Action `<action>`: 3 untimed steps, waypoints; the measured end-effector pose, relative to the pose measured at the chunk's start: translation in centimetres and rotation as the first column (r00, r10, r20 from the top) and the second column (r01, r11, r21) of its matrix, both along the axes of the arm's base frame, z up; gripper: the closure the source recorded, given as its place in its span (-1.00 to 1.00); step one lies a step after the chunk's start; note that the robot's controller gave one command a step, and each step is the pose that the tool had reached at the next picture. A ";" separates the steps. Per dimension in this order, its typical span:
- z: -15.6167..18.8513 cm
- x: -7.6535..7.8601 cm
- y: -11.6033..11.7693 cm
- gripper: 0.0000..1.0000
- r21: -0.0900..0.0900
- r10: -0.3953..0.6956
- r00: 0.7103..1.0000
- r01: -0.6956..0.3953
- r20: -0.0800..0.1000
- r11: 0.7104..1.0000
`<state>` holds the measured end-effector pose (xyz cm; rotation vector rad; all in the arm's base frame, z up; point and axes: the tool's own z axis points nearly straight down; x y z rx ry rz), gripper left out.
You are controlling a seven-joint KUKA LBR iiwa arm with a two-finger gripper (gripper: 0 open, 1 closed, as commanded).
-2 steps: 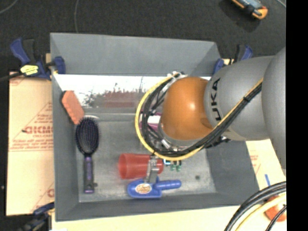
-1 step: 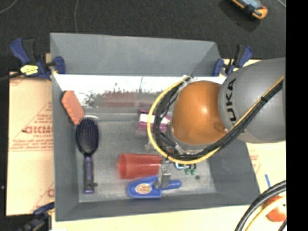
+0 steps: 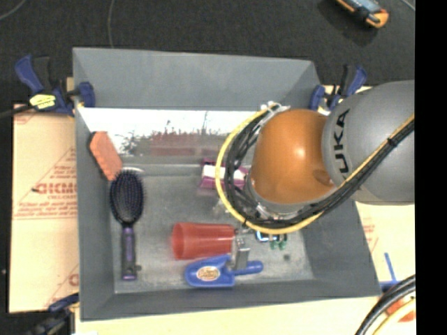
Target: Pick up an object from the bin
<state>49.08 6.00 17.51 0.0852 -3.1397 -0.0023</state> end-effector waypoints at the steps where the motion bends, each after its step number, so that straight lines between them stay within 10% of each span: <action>1: -0.6 4.2 0.0 -1.00 -0.002 0.300 0.954 -0.300 0.012 0.954; 2: -1.3 4.9 -0.1 -1.00 -0.004 0.456 0.890 -0.456 0.011 0.890; 3: -4.2 2.7 -4.0 -1.00 -0.003 0.417 0.909 -0.416 0.010 0.909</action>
Offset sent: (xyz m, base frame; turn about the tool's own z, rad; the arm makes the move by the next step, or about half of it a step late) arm 0.0125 0.0022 0.0172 0.0472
